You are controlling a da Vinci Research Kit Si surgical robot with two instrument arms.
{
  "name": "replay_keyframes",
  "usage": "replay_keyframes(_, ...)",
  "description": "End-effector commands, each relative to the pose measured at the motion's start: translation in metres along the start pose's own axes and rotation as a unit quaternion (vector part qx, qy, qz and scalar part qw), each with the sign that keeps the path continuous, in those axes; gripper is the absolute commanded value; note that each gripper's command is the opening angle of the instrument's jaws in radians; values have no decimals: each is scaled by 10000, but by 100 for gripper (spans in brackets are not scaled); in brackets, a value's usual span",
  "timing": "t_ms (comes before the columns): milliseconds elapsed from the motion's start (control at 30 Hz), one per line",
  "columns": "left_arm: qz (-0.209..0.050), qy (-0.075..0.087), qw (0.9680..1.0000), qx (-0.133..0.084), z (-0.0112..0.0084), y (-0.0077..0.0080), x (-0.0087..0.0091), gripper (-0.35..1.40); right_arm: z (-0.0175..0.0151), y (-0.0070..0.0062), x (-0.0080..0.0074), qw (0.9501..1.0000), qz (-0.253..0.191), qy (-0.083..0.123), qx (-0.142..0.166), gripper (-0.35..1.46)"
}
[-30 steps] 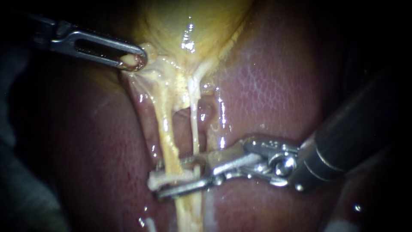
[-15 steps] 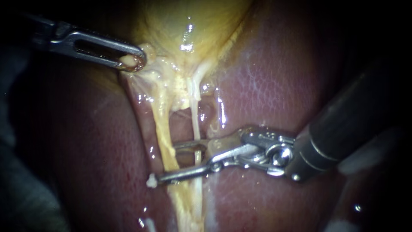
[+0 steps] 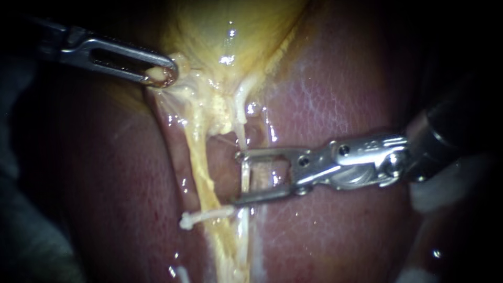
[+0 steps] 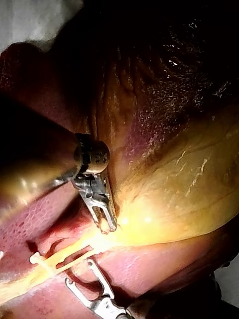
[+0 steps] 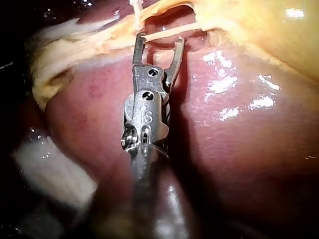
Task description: Going back first clip left tube
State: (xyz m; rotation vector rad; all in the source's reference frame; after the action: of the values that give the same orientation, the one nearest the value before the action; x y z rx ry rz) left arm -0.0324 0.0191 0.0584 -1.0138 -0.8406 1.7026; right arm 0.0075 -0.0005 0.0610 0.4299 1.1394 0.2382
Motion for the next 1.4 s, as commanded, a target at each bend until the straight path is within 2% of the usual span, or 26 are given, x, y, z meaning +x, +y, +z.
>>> replay_keyframes(33, 6, -4, 10000, -3, 0, -1, 0, -35, -9, -1, 4, 10000, -42, 7, -21, 50)
replay_keyframes(167, 9, -6, 10000, -6, -1, -1, -1, -35, -44, -8, 21, 9997, -195, 14, -127, 50)
replay_keyframes(267, 9, -7, 10000, -6, -2, -1, -1, -35, -65, -13, 26, 9995, -239, 11, -195, 50)
replay_keyframes(400, 11, -7, 10000, -7, -1, -2, -1, -35, -78, -12, 30, 9993, -276, 2, -261, 50)
replay_keyframes(633, 21, 13, 10000, 20, 3, -5, -4, -35, -79, -9, 29, 9992, -318, 0, -257, 50)
replay_keyframes(867, 46, 79, 9999, 107, 30, -18, -17, -35, -79, -10, 29, 9992, -321, 2, -240, 50)
replay_keyframes(1100, 29, 39, 10000, 68, 63, -34, -32, -35, -79, -11, 29, 9992, -325, 3, -222, 50)
replay_keyframes(1233, -10, 2, 10000, 28, 73, -34, -37, -35, -79, -12, 29, 9993, -325, 5, -206, 50)
replay_keyframes(1400, -2, -14, 10000, 11, 75, -34, -38, -35, -79, -12, 29, 9993, -325, 5, -206, 50)
